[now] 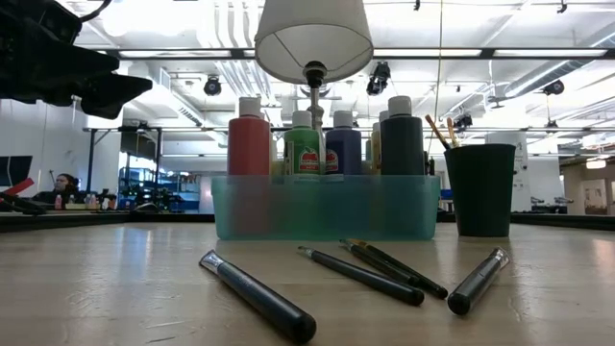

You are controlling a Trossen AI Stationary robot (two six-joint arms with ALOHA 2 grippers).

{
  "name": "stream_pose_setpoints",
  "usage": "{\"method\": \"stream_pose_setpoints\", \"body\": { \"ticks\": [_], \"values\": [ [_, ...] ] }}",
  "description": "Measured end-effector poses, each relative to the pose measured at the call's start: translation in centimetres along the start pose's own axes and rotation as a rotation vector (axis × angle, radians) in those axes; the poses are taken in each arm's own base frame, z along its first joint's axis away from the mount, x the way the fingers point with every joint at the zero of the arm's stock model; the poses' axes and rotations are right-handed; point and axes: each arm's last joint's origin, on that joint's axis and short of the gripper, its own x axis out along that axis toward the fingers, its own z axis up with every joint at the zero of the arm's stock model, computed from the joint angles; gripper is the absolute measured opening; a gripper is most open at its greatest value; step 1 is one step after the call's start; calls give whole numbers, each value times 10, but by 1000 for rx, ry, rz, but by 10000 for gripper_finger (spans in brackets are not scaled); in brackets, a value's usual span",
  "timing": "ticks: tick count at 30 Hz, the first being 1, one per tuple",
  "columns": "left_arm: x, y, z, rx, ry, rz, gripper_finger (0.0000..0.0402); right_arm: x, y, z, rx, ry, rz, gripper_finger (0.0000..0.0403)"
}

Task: Pick & Place Paint Supplies
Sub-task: Put the black paint brush into the black cup

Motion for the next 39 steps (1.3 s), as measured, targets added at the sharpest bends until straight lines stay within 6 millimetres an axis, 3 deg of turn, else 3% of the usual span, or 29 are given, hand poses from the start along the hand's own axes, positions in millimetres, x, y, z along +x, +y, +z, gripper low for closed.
{"method": "stream_pose_setpoints", "body": {
  "ticks": [9,23,30,39],
  "values": [
    [0,0,0,0,0,0,310,41,-13,-3,-18,0,9,208],
    [0,0,0,0,0,0,310,90,-41,-13,-43,30,-4,187],
    [0,0,0,0,0,0,310,104,-49,-19,-59,31,5,184],
    [0,0,-1,2,6,-6,310,107,-51,-19,-91,21,18,186]
  ]
}}
